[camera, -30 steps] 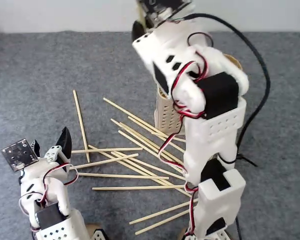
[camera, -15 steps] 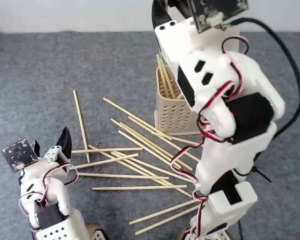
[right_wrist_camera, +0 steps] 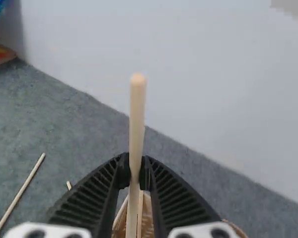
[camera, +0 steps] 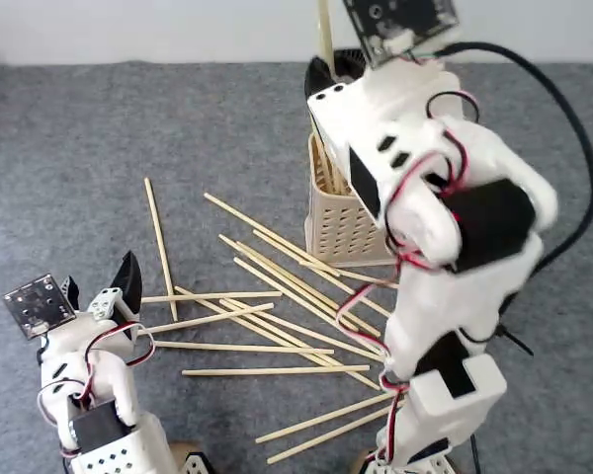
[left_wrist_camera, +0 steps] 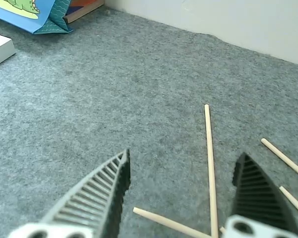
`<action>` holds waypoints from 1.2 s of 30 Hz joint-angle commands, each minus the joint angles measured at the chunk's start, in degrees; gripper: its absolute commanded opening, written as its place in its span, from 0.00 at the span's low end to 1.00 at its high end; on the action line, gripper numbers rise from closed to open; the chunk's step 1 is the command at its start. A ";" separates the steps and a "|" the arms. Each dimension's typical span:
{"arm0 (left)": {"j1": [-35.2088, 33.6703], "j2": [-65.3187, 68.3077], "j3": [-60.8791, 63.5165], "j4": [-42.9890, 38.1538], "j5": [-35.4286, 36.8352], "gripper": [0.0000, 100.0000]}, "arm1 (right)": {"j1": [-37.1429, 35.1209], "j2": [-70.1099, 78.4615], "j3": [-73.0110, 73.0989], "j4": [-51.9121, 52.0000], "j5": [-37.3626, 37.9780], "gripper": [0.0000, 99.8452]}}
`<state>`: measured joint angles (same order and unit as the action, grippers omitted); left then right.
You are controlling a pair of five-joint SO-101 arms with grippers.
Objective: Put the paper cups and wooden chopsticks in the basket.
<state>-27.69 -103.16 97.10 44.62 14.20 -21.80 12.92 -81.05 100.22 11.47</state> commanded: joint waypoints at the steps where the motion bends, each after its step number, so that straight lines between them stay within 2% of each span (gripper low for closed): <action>1: -0.26 -0.97 -0.66 0.09 -0.62 0.32 | 2.77 4.18 -1.76 2.24 -0.62 0.01; 4: -0.26 -0.97 -0.66 0.09 -0.62 0.32 | 3.30 7.87 -2.11 2.33 -0.62 0.02; 6: -0.26 -0.97 -0.66 0.09 -0.62 0.32 | 3.21 8.57 -2.11 2.33 -1.23 0.07; 10: -0.26 -0.97 -0.66 0.09 -0.62 0.32 | 3.12 8.48 -2.20 2.42 -6.24 0.14; 22: -0.26 -0.97 -0.66 0.09 -0.62 0.32 | 3.12 8.22 -1.76 2.77 -6.42 0.05; 27: -0.26 -0.97 -0.66 0.09 -0.62 0.32 | 3.03 3.74 -0.44 2.86 -6.42 0.02; 30: -0.26 -0.97 -0.66 0.09 -0.62 0.32 | 1.45 -2.07 7.74 2.86 -6.42 0.02; 36: -0.26 -0.97 -0.66 0.09 -0.62 0.32 | -2.95 -19.03 33.85 2.59 -6.51 0.02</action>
<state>-27.69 -103.16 97.10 44.62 14.20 -22.59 3.60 -58.46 100.66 5.49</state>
